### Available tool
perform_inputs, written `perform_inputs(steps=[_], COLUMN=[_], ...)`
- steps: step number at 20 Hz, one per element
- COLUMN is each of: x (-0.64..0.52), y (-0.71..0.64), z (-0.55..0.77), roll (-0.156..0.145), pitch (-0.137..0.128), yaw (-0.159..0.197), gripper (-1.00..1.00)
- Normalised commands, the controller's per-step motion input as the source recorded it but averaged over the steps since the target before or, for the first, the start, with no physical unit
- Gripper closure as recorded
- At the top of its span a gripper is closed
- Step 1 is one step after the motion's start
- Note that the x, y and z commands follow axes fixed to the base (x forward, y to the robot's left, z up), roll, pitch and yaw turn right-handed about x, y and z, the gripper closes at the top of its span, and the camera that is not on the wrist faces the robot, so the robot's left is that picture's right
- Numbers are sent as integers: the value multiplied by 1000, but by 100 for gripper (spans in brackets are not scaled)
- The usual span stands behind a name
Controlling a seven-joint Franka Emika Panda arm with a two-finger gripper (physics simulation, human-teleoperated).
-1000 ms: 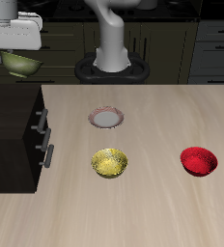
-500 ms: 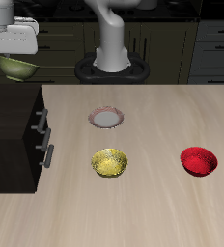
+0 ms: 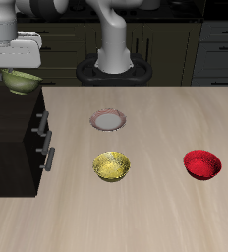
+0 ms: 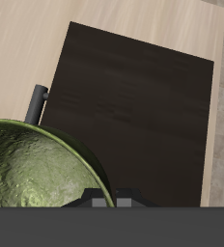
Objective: Place the green bowl on top of the wooden cabinet
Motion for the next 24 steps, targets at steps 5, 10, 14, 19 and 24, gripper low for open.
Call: perform_inputs(steps=[5, 10, 14, 19, 24], x=[39, -21, 28, -34, 68], y=[17, -58, -33, 84, 117], z=[-145, -62, -116, -30, -20], roll=[-4, -19, -72, -19, 2], pitch=[19, 11, 14, 4, 21], yaw=[3, 1, 19, 96, 16], gripper=[100, 100, 100, -100, -100])
